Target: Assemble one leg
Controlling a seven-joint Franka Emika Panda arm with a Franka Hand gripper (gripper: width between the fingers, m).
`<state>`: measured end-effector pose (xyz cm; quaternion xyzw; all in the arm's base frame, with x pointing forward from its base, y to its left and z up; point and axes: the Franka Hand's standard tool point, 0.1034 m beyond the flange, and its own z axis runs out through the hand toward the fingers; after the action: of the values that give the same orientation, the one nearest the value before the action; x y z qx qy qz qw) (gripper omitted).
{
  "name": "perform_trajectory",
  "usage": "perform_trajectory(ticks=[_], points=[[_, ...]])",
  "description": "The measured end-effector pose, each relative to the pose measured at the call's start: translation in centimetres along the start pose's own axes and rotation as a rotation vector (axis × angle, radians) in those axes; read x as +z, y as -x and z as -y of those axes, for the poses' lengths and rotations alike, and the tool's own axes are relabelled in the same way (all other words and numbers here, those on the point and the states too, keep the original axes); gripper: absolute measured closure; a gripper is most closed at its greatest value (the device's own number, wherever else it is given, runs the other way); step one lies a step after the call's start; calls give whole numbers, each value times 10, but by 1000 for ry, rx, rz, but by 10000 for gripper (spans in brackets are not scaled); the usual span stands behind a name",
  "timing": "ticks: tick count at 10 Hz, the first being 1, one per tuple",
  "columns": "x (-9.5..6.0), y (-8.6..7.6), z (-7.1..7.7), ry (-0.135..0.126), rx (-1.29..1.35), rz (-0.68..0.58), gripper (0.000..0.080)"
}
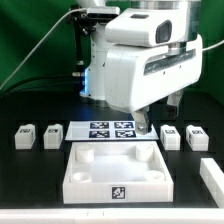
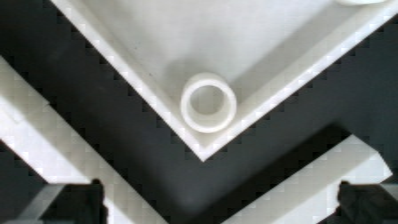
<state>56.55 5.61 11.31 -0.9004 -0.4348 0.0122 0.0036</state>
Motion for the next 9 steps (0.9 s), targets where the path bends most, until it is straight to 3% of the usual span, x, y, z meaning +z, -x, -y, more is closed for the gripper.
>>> perform_trajectory(ticks=[7, 8, 9], points=[[0, 1, 0, 0, -93, 1, 150], [3, 3, 2, 4, -197, -2, 150], [15, 20, 16, 28, -353, -22, 150]])
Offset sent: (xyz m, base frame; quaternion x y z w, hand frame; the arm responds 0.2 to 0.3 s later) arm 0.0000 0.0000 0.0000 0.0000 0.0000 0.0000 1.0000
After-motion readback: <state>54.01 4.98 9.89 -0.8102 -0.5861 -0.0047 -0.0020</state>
